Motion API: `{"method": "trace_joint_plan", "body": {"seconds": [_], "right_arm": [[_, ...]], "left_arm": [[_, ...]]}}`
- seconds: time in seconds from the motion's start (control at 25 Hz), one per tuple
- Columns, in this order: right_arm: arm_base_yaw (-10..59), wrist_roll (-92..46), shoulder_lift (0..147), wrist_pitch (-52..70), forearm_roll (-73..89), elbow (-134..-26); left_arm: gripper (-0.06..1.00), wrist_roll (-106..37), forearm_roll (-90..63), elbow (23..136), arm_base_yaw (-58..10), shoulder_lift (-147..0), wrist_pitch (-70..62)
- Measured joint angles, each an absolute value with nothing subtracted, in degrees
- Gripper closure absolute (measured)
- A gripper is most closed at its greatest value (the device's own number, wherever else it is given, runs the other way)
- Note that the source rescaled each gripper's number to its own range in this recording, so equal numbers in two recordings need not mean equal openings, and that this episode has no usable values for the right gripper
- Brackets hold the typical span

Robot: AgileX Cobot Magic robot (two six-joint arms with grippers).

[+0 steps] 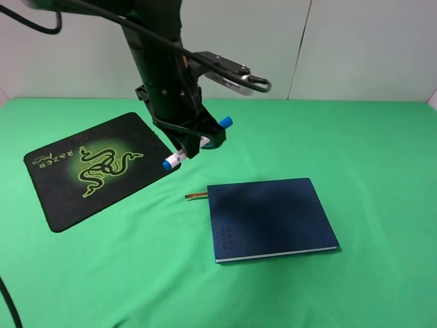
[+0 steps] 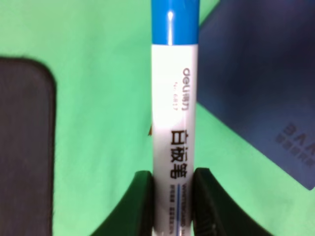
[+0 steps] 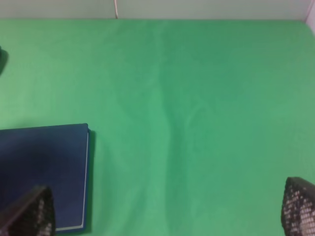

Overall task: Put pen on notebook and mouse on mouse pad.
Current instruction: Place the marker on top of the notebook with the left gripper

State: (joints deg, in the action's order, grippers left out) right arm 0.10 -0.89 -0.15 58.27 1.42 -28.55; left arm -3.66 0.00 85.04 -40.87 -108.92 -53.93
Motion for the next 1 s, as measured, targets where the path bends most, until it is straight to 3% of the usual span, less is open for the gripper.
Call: {"method": "trace_joint_plan", "body": {"seconds": [0.48,1.0], "right_arm": [[0.1,-0.9,-0.2,58.3,1.4,-28.6],[0.1,-0.9,-0.2,58.3,1.5,-28.6]], "left_arm": [[0.94,-14.9,0.0,94.4,-50.0,-119.5,-56.0],[0.94,-18.2,-2.1,95.3,-54.2,-125.7,-52.0]]}}
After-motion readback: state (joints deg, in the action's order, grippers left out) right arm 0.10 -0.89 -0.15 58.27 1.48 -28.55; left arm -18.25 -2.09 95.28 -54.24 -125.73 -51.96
